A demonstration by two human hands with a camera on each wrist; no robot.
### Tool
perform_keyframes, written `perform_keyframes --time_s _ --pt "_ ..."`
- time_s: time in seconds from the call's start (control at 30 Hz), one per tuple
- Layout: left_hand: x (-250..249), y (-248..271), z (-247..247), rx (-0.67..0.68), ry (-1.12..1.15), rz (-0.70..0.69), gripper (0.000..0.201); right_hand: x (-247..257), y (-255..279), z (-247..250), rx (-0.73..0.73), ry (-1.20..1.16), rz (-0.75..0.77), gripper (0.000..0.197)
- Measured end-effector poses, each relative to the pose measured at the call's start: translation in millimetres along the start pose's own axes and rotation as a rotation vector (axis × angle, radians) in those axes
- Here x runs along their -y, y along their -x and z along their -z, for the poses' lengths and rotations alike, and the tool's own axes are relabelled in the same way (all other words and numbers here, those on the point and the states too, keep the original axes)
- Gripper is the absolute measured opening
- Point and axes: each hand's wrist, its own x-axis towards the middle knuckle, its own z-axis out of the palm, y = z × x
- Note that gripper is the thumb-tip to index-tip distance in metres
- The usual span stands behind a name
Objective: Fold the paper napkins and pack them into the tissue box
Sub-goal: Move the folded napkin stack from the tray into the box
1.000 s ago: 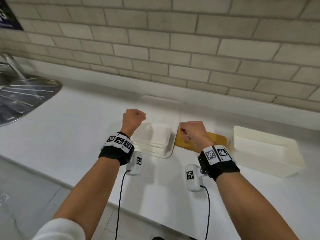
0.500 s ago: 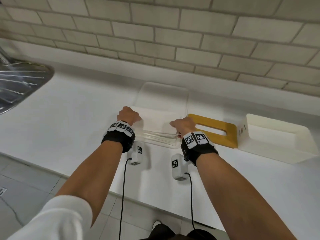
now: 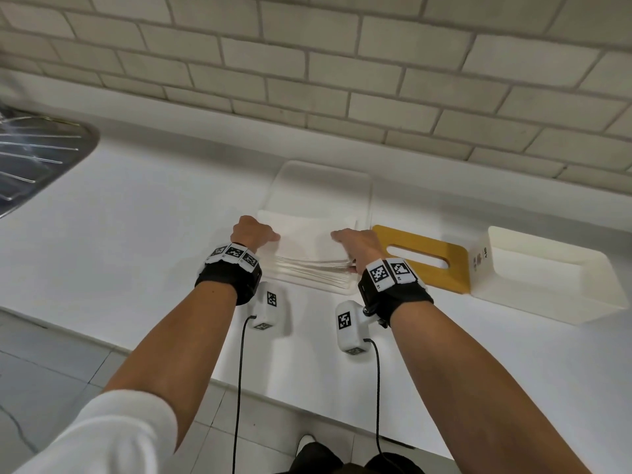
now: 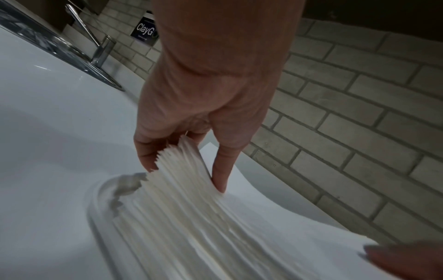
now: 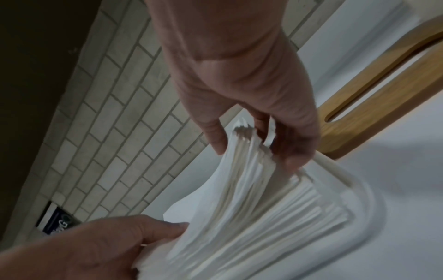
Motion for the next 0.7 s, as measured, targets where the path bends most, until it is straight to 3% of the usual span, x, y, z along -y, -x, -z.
perform_keyframes --time_s 0.1,0.27,0.37,0.5,0.6,0.7 --pt "-0.9 0.9 0.2 0.009 -0.003 -0.006 0.066 -1.4 0.2 0.5 -0.103 0.128 0.011 0.029" --pt "-3.6 2.3 0.8 0.008 -0.033 -0.02 0.063 4.4 -3.5 1.5 -0.083 0.1 0.031 0.034" --pt "-3.4 3.2 1.0 0.008 -0.05 -0.024 0.066 5.8 -4.3 0.8 -0.107 -0.001 0.041 0.024" --pt "-1.8 4.1 2.2 0.019 -0.025 -0.019 0.064 4.2 -4.0 -2.2 -0.004 -0.277 -0.055 0.065" --pt "-1.3 6.2 2.9 0.014 -0.005 -0.023 0.06 3.6 2.6 -3.6 0.156 -0.322 -0.124 0.056" --pt "0.3 8.6 3.7 0.024 0.026 -0.026 0.061 2.5 2.7 -6.8 0.14 -0.214 -0.102 0.049"
